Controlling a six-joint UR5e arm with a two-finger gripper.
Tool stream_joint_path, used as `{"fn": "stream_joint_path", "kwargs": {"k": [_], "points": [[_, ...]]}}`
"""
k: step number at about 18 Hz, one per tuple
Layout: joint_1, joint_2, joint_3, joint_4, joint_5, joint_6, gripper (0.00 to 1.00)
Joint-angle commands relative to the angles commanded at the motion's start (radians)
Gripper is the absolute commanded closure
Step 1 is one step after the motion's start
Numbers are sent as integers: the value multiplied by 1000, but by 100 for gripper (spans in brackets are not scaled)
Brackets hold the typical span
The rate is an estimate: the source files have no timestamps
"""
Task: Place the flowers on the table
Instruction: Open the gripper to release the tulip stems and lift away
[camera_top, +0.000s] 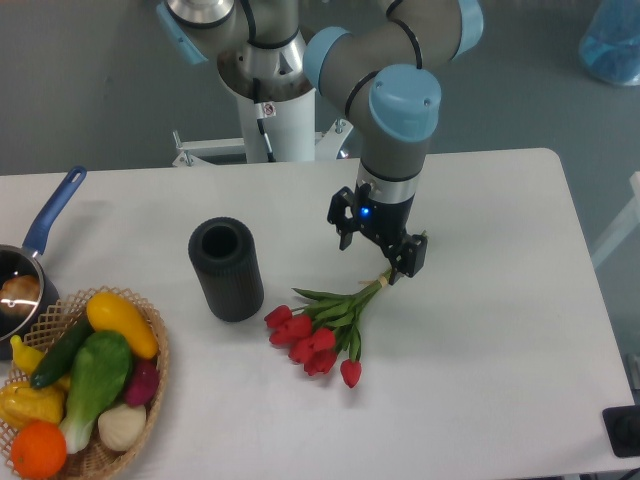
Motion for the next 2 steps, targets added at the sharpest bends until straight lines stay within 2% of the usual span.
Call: {"fn": "stream_joint_path", "kwargs": {"k": [2], "points": [[2, 0, 6, 0, 3, -3, 0]]}}
